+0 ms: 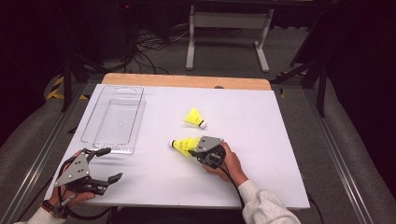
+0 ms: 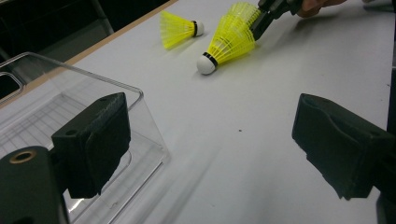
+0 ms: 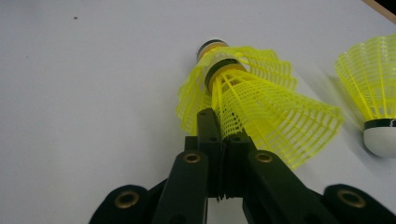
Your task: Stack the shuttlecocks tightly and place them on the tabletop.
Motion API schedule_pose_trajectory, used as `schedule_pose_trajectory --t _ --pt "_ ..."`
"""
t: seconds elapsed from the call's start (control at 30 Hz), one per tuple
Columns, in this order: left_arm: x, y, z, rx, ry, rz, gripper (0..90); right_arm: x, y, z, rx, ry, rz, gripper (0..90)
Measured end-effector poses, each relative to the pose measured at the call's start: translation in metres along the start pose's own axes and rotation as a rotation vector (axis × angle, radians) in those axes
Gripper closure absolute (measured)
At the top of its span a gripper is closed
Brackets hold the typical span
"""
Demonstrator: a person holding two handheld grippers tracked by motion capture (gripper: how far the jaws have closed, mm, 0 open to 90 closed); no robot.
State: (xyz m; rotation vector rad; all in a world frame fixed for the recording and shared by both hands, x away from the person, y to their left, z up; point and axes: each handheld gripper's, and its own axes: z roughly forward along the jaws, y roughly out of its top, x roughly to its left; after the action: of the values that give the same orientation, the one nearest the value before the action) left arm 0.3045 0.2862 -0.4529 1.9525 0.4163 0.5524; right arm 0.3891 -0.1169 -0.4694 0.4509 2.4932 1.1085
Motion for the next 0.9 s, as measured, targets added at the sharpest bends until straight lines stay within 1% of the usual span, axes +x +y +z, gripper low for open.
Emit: schedule_pose_trajectory --t 0.1,0.13,0.17,0.23,0.3,0.4,0.47,0.53,0.63,0.77,0.9 --pt "0.0 0.0 0.0 0.002 -0.003 0.002 12.4 -0.001 0.0 0.003 0.004 -0.001 -0.006 89.2" --pt "0.0 0.0 0.0 0.002 -0.003 0.008 12.5 -0.002 0.0 0.004 0.0 0.008 0.002 89.1" --pt "0.0 0.0 0.0 0.0 -0.002 0.001 12.5 -0.002 0.0 0.005 -0.001 0.012 0.001 89.1" --pt "0.0 0.0 0.001 0.003 -0.005 0.0 12.5 -0.003 0.0 0.006 0.001 0.015 0.002 88.7" --pt "0.0 0.0 0.001 0.005 -0.005 0.003 12.5 -0.004 -0.001 0.008 0.01 0.025 0.005 85.8" --pt "0.0 0.0 0.001 0.004 -0.005 0.004 12.5 -0.003 -0.002 0.008 0.011 0.022 0.007 83.7" --pt "0.0 0.0 0.001 0.003 -0.005 0.001 12.5 -0.004 -0.001 0.007 0.005 0.016 0.008 81.9" --pt "0.0 0.0 0.001 0.005 -0.006 0.005 12.5 -0.004 -0.002 0.005 0.0 0.014 0.018 78.6" --pt "0.0 0.0 0.0 0.005 -0.004 0.008 12.5 -0.005 -0.002 0.002 -0.002 0.01 0.029 76.3" --pt "0.0 0.0 0.0 0.002 -0.001 0.004 12.5 -0.004 -0.002 -0.005 -0.016 -0.002 0.033 71.6" --pt "0.0 0.001 0.0 0.003 0.0 0.013 12.5 -0.005 -0.004 -0.014 -0.025 -0.007 0.054 68.1"
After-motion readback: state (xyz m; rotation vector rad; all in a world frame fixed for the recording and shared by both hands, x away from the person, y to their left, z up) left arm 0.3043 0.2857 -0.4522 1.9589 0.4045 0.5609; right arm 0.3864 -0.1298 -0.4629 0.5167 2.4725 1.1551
